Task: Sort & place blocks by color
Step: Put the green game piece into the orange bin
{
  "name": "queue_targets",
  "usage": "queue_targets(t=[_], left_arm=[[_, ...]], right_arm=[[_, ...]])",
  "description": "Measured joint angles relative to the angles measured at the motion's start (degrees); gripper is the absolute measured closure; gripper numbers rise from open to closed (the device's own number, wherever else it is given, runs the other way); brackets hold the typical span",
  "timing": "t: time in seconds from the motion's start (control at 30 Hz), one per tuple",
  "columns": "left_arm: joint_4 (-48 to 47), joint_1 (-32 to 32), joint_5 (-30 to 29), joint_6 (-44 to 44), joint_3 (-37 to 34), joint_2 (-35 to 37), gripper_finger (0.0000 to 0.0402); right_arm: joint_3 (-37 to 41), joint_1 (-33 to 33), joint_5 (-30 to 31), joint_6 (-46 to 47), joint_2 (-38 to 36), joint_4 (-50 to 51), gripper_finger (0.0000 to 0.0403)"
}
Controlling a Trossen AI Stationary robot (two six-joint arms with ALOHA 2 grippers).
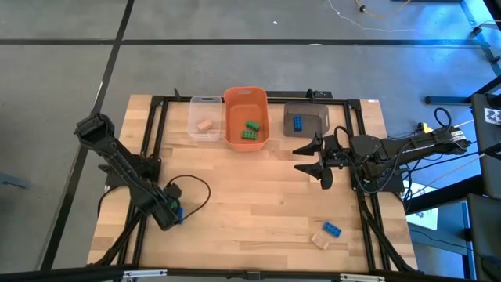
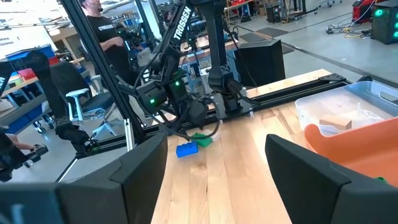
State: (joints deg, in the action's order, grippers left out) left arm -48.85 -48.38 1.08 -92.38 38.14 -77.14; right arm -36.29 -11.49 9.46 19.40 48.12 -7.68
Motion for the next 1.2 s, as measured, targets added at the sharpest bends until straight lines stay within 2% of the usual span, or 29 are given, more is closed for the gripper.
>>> queue_targets(t=[0.23, 0.43, 0.73, 0.87, 1.03, 1.2], left_arm=[[0.4, 0.0, -0.7, 2.1, -0.3, 0.0, 0.0123], [5.8, 0.0, 1.6, 1.4, -3.6, 0.2, 0.0128], [5.9, 0.0, 0.0, 1.1, -6.0, 0.2, 0.0135], [5.9, 0.0, 0.2, 1.0, -6.1, 0.2, 0.0174], [5.8, 0.0, 2.5, 1.3, -5.7, 0.7, 0.0275], [3.8, -0.1, 4.7, 4.0, -3.4, 6.4, 0.0276]], right_arm=[[0.0, 0.0, 0.0, -0.1, 0.0, 0.0, 0.0131], [0.0, 0.0, 0.0, -0.1, 0.0, 0.0, 0.0131], [0.0, 0.0, 0.0, -0.1, 0.0, 0.0, 0.0131], [0.0, 0.0, 0.0, -0.1, 0.0, 0.0, 0.0131], [0.0, 0.0, 0.0, -0.1, 0.0, 0.0, 0.0131], [0.0, 0.0, 0.0, -0.2, 0.0, 0.0, 0.0131]])
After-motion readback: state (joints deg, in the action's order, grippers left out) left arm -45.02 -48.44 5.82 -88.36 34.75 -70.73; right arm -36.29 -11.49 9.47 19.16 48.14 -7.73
